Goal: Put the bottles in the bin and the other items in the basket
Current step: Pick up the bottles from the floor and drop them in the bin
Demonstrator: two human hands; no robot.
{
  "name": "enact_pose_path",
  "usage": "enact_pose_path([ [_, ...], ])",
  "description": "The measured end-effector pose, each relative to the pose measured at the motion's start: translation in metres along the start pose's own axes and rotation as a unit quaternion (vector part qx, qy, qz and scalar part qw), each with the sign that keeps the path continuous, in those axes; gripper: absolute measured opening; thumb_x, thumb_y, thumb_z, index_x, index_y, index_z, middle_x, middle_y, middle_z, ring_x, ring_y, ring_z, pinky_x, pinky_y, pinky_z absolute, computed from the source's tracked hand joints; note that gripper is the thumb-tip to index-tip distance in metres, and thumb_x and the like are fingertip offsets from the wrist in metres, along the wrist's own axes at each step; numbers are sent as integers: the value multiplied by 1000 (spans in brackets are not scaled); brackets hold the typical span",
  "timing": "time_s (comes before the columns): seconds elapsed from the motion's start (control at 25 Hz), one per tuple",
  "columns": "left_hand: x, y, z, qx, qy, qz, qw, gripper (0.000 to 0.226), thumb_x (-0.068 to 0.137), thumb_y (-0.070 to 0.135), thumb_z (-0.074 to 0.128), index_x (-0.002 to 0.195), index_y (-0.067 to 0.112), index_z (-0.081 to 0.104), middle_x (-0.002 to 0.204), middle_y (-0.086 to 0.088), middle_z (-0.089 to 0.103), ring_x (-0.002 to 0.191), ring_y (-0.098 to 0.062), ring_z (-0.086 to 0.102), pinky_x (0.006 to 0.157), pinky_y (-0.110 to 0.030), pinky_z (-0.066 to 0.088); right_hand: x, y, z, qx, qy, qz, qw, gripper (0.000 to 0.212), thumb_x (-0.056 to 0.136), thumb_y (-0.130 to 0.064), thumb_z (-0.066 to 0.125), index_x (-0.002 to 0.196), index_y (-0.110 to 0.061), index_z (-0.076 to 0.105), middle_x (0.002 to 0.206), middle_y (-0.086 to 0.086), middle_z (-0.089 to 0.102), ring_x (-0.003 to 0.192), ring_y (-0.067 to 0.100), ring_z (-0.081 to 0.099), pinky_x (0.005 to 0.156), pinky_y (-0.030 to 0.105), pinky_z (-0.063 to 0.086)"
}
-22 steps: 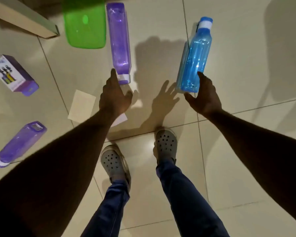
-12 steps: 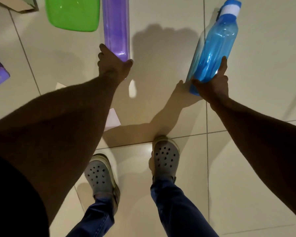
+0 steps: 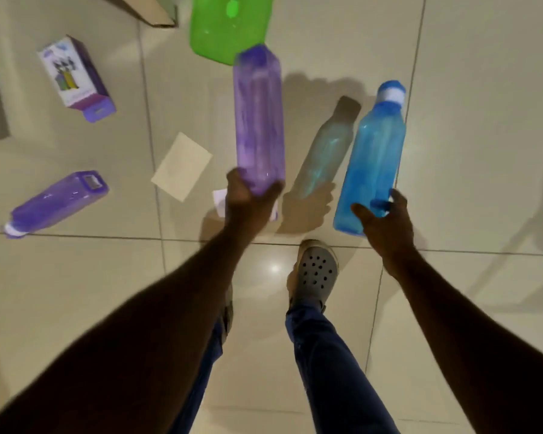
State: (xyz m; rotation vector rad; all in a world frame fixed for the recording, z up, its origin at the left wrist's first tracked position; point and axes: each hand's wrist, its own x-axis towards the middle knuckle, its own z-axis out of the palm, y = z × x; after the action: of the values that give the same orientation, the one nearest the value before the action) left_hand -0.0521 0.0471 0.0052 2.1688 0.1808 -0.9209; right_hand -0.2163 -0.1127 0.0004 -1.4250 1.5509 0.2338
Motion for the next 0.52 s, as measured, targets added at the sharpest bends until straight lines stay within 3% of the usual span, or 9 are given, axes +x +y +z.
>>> enact_pose_path([
  [0.08, -47, -7, -40, -18, 33, -28, 999, 67, 77, 34, 78, 128, 14, 39, 114, -9, 59, 94, -22, 66, 72, -33, 60, -52, -17, 10, 6, -67, 5, 998, 78, 82, -34, 75, 147, -20, 34, 124, -1, 58, 99, 16, 66, 64, 24, 58],
  [0.16, -79, -9, -83, -64, 68, -31, 995, 66, 78, 33, 77, 129, 13, 39, 114, -10, 60, 90, -14, 68, 69, -35, 61, -97, -37, 23, -8, -127, -23, 992, 74, 83, -33, 73, 147, -22, 36, 124, -3, 57, 91, 7, 65, 56, 15, 55],
  [0.24, -100, -10, -135, -71, 113, -28, 991, 65, 78, 33, 76, 128, 12, 40, 111, -7, 60, 81, 1, 67, 59, -21, 58, -136, -66, 40, -38, -182, -56, 981, 75, 84, -34, 73, 148, -24, 35, 123, -5, 56, 92, 8, 66, 57, 17, 57],
  [0.28, -107, -11, -160, -73, 129, -23, 989, 65, 79, 33, 76, 128, 11, 40, 110, -5, 59, 80, 3, 65, 58, -18, 56, -152, -81, 50, -54, -205, -74, 975, 75, 84, -35, 72, 148, -24, 34, 121, -7, 55, 93, 9, 66, 61, 20, 58],
  [0.4, -123, -13, -246, -139, 155, -13, 978, 64, 79, 30, 76, 128, 18, 36, 103, 8, 59, 78, 0, 67, 61, -27, 60, -200, -133, 92, -93, -245, -134, 956, 70, 85, -39, 70, 146, -24, 37, 123, -5, 58, 98, 12, 65, 74, 27, 61],
  [0.52, -128, -4, -337, -142, 207, -3, 968, 72, 77, 34, 77, 133, 20, 34, 102, 18, 53, 75, 3, 67, 54, -24, 58, -252, -192, 139, -66, -266, -150, 950, 74, 77, -46, 72, 142, -28, 41, 120, -10, 59, 96, 11, 64, 65, 17, 56],
])
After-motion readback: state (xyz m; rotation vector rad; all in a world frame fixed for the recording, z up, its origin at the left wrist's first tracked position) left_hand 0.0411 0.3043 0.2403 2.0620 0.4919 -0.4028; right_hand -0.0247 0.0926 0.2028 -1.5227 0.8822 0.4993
